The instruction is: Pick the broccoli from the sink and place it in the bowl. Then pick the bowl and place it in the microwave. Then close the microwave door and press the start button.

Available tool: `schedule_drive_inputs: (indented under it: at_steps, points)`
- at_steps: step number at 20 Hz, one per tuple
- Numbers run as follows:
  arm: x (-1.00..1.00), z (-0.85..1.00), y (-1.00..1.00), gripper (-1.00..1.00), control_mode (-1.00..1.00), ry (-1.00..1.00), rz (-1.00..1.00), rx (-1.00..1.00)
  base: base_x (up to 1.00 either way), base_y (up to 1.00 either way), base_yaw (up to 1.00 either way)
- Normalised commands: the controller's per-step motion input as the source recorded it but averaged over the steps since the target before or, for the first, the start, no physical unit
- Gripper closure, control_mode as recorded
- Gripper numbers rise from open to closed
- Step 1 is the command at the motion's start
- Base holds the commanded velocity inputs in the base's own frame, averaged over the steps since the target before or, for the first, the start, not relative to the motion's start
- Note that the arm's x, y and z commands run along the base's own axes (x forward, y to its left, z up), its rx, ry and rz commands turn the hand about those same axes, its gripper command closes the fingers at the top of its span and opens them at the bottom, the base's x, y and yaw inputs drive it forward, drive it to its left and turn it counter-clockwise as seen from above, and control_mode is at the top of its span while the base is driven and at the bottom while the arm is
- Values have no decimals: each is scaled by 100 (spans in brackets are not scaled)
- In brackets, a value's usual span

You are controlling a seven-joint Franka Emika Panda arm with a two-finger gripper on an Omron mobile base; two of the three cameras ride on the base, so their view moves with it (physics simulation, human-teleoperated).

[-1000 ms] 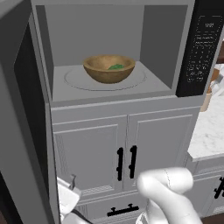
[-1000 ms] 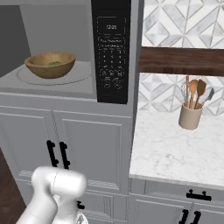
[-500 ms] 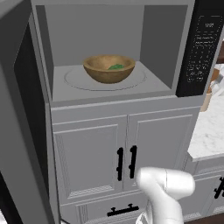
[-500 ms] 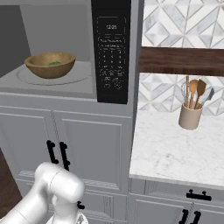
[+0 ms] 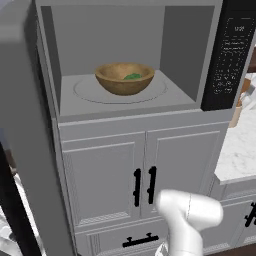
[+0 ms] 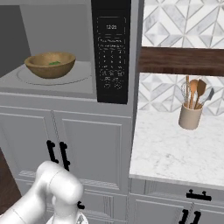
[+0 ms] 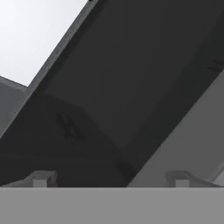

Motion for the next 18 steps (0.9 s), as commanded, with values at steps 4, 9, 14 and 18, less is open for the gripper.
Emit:
schedule_drive_inputs:
  at_steps: [4,9,14,18]
  points:
    - [-17,33,-81,-100,-100,-7,0,16,0,0,0]
    - [-10,34,-91,-100,-100,-8,4,18,0,0,0]
    - [-9,31,-94,-100,-100,-8,11,19,0,0,0]
    - [-2,22,-95,-100,-100,-8,18,22,0,0,0]
